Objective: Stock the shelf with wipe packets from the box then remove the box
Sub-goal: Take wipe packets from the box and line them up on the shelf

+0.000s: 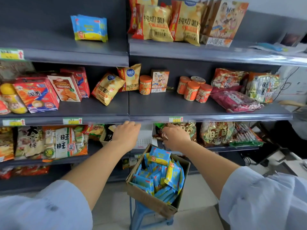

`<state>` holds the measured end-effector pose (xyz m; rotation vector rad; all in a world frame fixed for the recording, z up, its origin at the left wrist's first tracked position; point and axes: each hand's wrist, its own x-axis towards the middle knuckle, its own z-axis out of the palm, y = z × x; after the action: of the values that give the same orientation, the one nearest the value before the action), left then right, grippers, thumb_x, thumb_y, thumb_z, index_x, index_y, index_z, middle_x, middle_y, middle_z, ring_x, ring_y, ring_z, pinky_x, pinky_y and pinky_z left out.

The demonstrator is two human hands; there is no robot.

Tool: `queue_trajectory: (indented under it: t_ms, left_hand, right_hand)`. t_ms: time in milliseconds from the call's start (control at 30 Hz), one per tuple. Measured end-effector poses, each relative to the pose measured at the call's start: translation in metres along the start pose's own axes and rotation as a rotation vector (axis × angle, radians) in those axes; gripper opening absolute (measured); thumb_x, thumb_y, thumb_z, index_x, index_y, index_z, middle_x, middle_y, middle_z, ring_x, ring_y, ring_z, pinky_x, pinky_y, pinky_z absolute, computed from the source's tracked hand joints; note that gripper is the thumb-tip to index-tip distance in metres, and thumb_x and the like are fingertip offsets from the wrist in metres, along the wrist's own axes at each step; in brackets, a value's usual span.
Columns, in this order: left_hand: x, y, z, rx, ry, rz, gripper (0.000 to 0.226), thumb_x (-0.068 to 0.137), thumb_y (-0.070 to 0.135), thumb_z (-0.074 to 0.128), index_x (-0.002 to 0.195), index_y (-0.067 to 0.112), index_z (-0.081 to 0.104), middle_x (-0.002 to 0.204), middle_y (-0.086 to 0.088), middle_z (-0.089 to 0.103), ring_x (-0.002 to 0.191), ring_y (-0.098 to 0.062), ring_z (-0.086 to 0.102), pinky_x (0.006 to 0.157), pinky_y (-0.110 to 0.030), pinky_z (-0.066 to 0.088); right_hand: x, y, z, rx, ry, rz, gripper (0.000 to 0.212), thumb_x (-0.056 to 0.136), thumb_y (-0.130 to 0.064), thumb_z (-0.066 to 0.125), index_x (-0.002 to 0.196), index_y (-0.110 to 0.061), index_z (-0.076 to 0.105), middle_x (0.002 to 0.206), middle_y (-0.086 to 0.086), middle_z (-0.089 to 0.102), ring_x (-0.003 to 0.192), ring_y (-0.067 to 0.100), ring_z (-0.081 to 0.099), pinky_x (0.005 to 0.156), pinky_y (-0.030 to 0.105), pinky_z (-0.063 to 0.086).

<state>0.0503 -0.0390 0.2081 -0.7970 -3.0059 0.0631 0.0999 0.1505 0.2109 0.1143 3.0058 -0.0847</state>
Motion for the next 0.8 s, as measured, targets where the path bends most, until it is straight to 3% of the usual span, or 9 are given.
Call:
queue_trajectory:
  t_ms: [133, 300, 533, 800]
  left_hand:
    - [0.001, 0.019, 0.036, -0.002, -0.085, 0.041, 0.037, 0.090, 0.014, 0.058, 0.125, 0.016, 0.047, 0.121, -0.003, 0.052, 0.117, -0.022, 0.047, 0.074, -0.032, 0.041]
    - [0.005, 0.030, 0.084, -0.027, -0.187, 0.100, 0.040, 0.091, 0.013, 0.055, 0.130, 0.017, 0.046, 0.124, -0.003, 0.052, 0.119, -0.023, 0.046, 0.082, -0.034, 0.045]
    - [0.004, 0.031, 0.152, -0.005, -0.363, 0.167, 0.030, 0.090, 0.006, 0.051, 0.117, 0.017, 0.054, 0.112, -0.003, 0.054, 0.112, -0.025, 0.048, 0.077, -0.035, 0.042]
    - [0.001, 0.033, 0.233, -0.060, -0.640, 0.131, 0.033, 0.092, 0.030, 0.059, 0.124, 0.022, 0.057, 0.121, -0.008, 0.057, 0.111, -0.030, 0.055, 0.081, -0.038, 0.046]
  right_hand:
    - [-0.002, 0.017, 0.034, 0.041, -0.073, 0.031, 0.035, 0.090, -0.019, 0.056, 0.124, -0.016, 0.052, 0.121, 0.009, 0.052, 0.115, 0.030, 0.049, 0.082, 0.038, 0.049]
    - [0.003, 0.027, 0.079, 0.074, -0.205, 0.059, 0.038, 0.092, -0.021, 0.057, 0.129, -0.016, 0.052, 0.130, 0.009, 0.048, 0.121, 0.029, 0.045, 0.091, 0.041, 0.049]
    - [0.014, 0.019, 0.150, 0.111, -0.353, 0.064, 0.038, 0.094, -0.027, 0.055, 0.130, -0.015, 0.053, 0.132, 0.009, 0.048, 0.124, 0.028, 0.043, 0.093, 0.038, 0.046]
    - [0.026, 0.006, 0.234, 0.144, -0.458, 0.053, 0.035, 0.094, -0.031, 0.055, 0.126, -0.015, 0.056, 0.127, 0.005, 0.057, 0.116, 0.027, 0.054, 0.087, 0.039, 0.052]
